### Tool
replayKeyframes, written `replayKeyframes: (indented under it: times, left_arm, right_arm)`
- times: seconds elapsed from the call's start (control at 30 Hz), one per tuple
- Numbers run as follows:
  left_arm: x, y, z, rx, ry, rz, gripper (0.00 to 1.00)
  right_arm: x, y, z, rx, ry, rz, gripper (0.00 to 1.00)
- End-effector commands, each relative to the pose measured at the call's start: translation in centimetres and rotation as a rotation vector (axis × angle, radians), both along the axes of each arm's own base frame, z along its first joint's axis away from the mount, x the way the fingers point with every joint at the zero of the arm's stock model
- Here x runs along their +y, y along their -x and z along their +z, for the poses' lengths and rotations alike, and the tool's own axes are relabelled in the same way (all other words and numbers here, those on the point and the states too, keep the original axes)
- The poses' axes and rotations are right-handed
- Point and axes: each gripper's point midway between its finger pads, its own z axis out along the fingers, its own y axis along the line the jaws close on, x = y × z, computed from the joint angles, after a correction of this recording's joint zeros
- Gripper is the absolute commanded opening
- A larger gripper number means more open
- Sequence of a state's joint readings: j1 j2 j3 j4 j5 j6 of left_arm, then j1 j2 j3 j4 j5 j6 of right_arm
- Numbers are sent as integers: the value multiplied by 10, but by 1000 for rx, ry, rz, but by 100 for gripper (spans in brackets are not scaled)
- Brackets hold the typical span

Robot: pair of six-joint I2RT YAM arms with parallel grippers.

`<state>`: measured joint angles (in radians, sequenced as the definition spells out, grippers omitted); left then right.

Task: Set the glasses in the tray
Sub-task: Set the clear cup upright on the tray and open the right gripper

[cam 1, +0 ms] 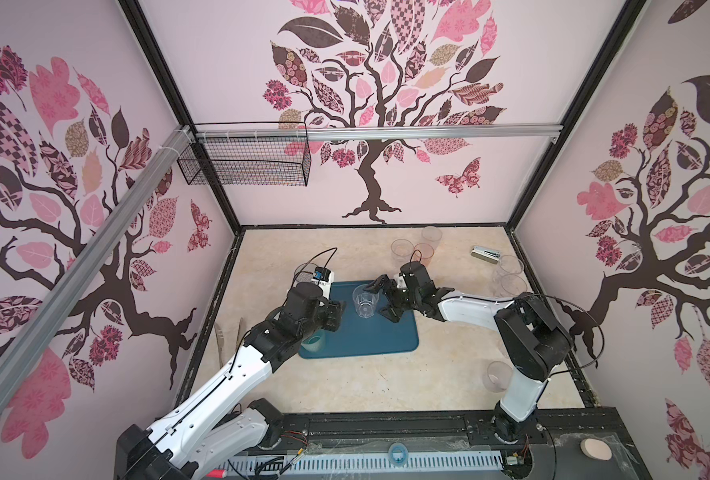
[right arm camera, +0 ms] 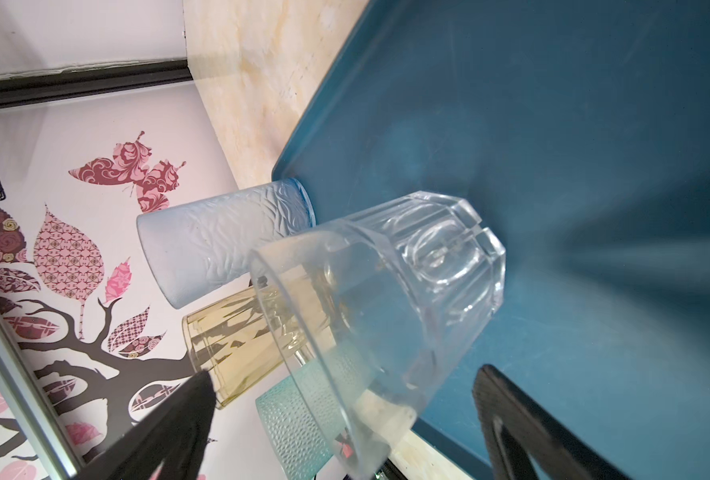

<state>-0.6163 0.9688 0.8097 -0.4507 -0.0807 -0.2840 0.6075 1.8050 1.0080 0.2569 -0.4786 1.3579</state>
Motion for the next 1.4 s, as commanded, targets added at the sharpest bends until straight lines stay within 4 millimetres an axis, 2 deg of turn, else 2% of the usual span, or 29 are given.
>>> replayKeyframes:
  times: [0.0, 0.27, 0.5, 0.77, 0.87, 0.97, 1.17, 1.3, 1.37]
  left_arm:
    - [5, 3, -9, 7, -27, 5, 49]
    - [4, 4, -9, 11, -17, 3, 49]
    - [5, 5, -5, 4, -31, -5, 49]
    - [7, 7, -5, 3, -25, 4, 49]
    - [7, 8, -4, 1, -21, 4, 49]
    - [9, 8, -2, -1, -28, 6, 49]
    - [6, 6, -6, -2, -21, -1, 49]
    - [1, 5, -5, 8, -14, -11, 49]
    - [1, 4, -3, 3, -13, -10, 49]
  right_arm:
    - [13, -3, 3, 34, -85, -6, 99]
    - [39, -13, 2, 29, -96, 14, 99]
    - [61, -26, -12, 31, -78, 46, 99]
    - [88, -24, -33, 64, -77, 113, 98]
    - [100, -22, -35, 64, -73, 162, 97]
    - [91, -21, -27, 10, -8, 188, 97]
    - [50, -32, 1, -112, 93, 194, 98]
    - [34, -47, -1, -129, 108, 178, 98]
    - [36, -52, -5, -136, 109, 183, 98]
